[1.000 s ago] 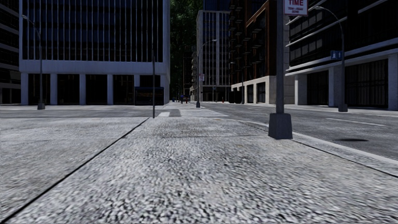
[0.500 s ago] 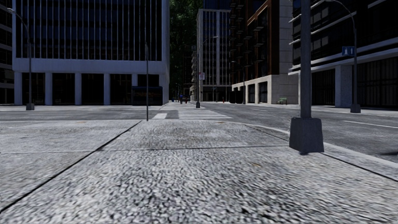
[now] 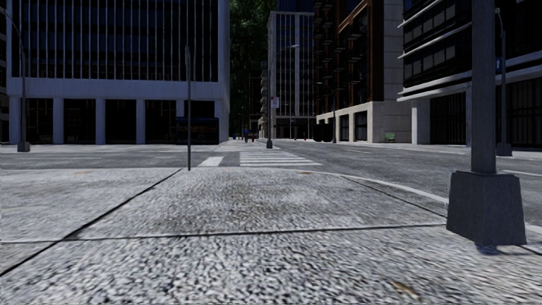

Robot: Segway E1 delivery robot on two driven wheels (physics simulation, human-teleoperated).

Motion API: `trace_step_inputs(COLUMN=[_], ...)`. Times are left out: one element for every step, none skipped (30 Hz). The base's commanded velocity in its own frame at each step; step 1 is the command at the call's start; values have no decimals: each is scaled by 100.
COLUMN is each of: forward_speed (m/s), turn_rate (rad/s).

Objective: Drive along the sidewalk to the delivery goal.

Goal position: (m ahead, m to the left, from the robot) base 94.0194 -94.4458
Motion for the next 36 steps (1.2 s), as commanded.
trace_step_inputs(forward_speed=[200,200,200,200,200,200,200,200,200,200,200,200,200,200,200,200,200,200,200,200,200,200,200,200,200,200,200,200,200,200,200,200,200,200,200,200], turn_rate=[0,0,0,0,0,0,0,0,0,0,0,0,0,0,0,0,0,0,0,0,0,0,0,0,0,0,0,0,0,0,0,0,0,0,0,0])
